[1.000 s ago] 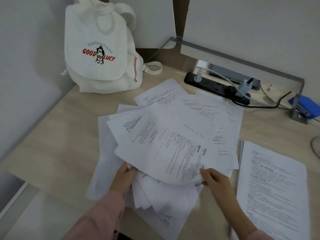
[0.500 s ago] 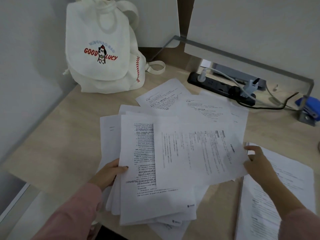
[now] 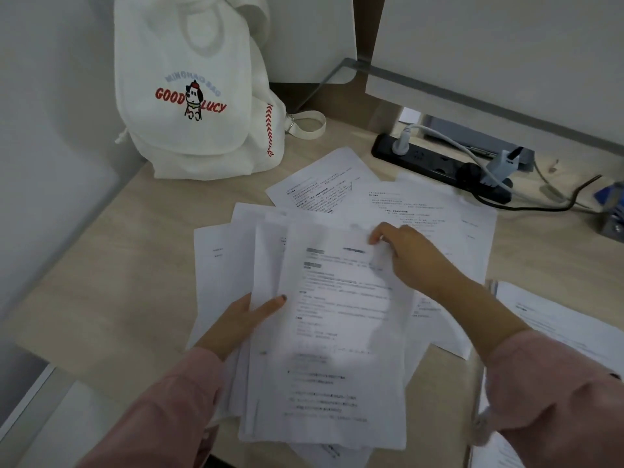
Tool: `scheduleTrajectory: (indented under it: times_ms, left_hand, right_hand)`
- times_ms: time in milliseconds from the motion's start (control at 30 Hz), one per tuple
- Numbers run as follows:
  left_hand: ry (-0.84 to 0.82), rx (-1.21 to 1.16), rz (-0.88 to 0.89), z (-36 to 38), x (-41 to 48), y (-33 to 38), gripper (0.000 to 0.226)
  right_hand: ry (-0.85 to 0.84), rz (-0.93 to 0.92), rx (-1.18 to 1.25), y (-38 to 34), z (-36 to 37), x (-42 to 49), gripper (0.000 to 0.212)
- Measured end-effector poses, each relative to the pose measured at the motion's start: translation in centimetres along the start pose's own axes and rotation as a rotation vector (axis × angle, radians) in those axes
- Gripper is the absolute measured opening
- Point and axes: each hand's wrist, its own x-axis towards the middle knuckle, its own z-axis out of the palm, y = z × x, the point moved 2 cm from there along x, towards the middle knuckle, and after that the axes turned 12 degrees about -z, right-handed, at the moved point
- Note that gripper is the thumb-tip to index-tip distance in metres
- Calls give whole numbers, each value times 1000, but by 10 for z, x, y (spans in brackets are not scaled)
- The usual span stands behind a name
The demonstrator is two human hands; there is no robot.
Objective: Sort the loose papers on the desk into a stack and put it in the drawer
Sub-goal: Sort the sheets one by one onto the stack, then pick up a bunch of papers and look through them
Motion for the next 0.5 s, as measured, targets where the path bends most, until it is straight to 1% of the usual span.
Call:
scheduleTrajectory:
  times_ms: [67,167,200,233,300,333,367,400,433,500]
  left_hand:
    - [-5,31,39,7,-2,0,35]
    - [14,68,78,13,-1,-4,36]
    - [40,71,95,14,-3,-4,35]
    - [74,64,111,14,-5,-3,35]
    - [106,9,159,15,-11,1,34]
    - [103,-27,189,17,-16,4,33]
    - [98,-67,226,19,-22,10,33]
    - [92,-112,266,20,-27,16,33]
    - [85,-158,307,22,-33,23,33]
    - [89,-242,380,25,-42,39,32]
  right_hand:
    - [40,-34,47,-17,8,9,46]
    - [172,-39,195,-23,16,8,51]
    - [232,0,266,-19,17,5,52]
    - [294,76,375,-13,17,0,54]
    - [385,288,644,-1,15,-18,64]
    - [388,376,758,3,15,-28,69]
    - [357,434,853,3,14,-39,71]
    - [311,451,946,2,15,-49,71]
    - [265,436,1040,0,16,-56,67]
    - [244,362,1179,-8,10,-66,49]
